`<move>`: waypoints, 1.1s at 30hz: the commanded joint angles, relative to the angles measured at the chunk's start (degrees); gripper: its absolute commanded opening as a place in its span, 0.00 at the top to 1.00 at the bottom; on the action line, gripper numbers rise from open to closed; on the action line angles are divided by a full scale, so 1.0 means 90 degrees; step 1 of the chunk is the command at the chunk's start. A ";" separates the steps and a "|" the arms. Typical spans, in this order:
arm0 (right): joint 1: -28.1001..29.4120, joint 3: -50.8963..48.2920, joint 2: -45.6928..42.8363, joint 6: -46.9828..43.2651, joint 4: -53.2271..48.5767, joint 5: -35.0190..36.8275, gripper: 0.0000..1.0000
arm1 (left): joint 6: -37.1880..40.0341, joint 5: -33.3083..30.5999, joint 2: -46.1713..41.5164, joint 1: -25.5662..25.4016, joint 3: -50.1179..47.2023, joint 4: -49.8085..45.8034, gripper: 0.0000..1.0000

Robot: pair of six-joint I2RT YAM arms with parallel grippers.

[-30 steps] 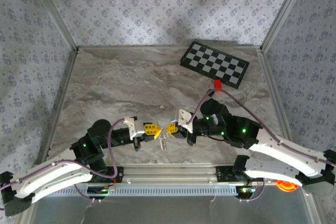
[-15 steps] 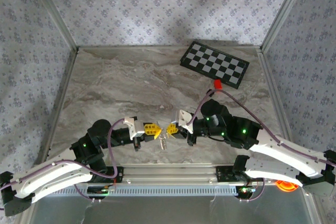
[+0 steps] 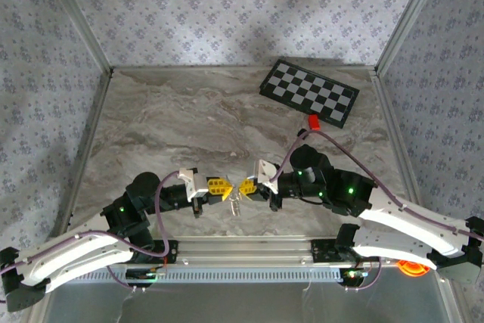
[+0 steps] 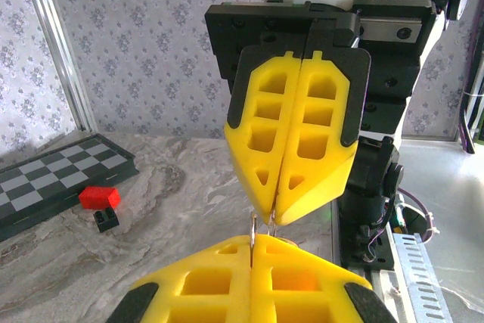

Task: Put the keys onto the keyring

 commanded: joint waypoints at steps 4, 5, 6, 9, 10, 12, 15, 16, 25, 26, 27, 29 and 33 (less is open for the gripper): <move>-0.0080 -0.0111 -0.0164 0.0157 0.0381 -0.0179 1.00 | -0.0042 0.0077 -0.0034 -0.0044 0.0161 0.0423 1.00; -0.0096 -0.0108 -0.0174 0.0171 0.0390 -0.0179 1.00 | -0.0055 0.0076 -0.0033 -0.0042 0.0161 0.0431 1.00; -0.0099 -0.0122 -0.0188 0.0181 0.0389 -0.0169 1.00 | -0.0050 0.0076 -0.0034 -0.0049 0.0152 0.0435 1.00; -0.0141 -0.0128 -0.0210 0.0211 0.0377 -0.0159 1.00 | -0.0050 0.0083 -0.0033 -0.0043 0.0157 0.0427 1.00; -0.0149 -0.0132 -0.0215 0.0221 0.0371 -0.0135 1.00 | -0.0055 0.0075 -0.0034 -0.0041 0.0151 0.0437 1.00; -0.0165 -0.0140 -0.0220 0.0223 0.0368 -0.0101 1.00 | -0.0049 0.0076 -0.0037 -0.0054 0.0144 0.0455 1.00; -0.0162 -0.0159 -0.0240 0.0230 0.0398 -0.0100 1.00 | -0.0079 0.0076 -0.0034 -0.0061 0.0105 0.0547 1.00; -0.0175 -0.0163 -0.0233 0.0247 0.0441 -0.0118 1.00 | -0.0097 0.0076 -0.0034 -0.0058 0.0084 0.0602 1.00; -0.0196 -0.0220 -0.0241 0.0272 0.0552 -0.0149 1.00 | -0.0110 0.0065 -0.0032 -0.0073 0.0071 0.0592 1.00; -0.0190 -0.0233 -0.0257 0.0287 0.0575 -0.0149 1.00 | -0.0104 0.0066 -0.0034 -0.0068 0.0064 0.0598 1.00; -0.0192 -0.0249 -0.0271 0.0296 0.0595 -0.0146 1.00 | -0.0113 0.0056 -0.0039 -0.0076 0.0063 0.0600 1.00; -0.0193 -0.0281 -0.0301 0.0335 0.0664 -0.0173 1.00 | -0.0118 0.0058 -0.0029 -0.0069 0.0054 0.0619 1.00; -0.0206 -0.0346 -0.0322 0.0415 0.0798 -0.0203 1.00 | -0.0127 0.0056 -0.0030 -0.0070 0.0056 0.0629 1.00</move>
